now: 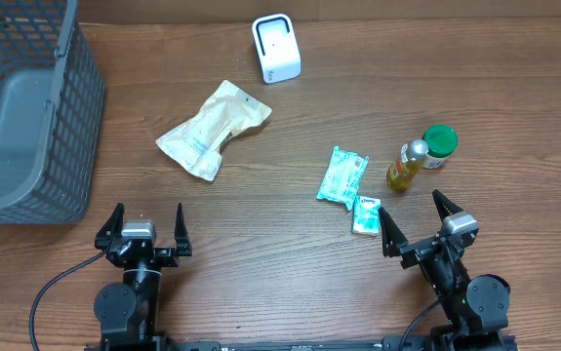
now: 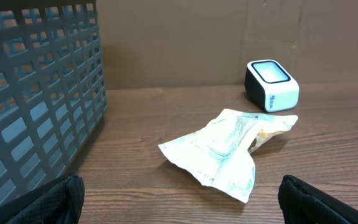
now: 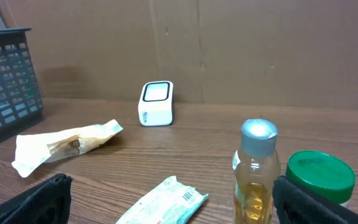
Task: Scan the item barcode
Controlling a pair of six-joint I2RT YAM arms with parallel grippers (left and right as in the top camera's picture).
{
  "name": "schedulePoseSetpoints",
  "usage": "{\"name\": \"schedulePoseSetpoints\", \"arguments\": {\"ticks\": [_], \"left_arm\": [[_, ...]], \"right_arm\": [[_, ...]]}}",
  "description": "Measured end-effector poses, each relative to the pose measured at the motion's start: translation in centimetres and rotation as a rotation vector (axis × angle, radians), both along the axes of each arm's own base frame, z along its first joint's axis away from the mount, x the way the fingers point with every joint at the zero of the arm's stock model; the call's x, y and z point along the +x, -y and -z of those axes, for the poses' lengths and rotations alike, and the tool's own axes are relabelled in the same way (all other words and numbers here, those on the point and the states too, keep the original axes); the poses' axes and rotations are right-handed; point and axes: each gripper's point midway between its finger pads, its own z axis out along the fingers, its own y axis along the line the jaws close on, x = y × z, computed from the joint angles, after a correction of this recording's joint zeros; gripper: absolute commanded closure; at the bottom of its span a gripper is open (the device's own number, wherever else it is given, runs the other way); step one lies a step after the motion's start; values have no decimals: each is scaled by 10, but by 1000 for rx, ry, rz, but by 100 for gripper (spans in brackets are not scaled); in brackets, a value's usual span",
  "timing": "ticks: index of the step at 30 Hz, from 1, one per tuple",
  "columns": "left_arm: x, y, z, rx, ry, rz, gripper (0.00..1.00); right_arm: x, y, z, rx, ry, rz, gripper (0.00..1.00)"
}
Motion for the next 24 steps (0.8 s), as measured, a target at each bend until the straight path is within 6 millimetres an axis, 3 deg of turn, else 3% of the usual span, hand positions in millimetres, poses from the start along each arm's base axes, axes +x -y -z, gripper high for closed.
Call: {"name": "schedulePoseSetpoints", "arguments": {"ticks": [24], "left_arm": [[0,2,1,-48,-4,-11,0]], "right_arm": [[0,0,0,0,1,0,0]]}}
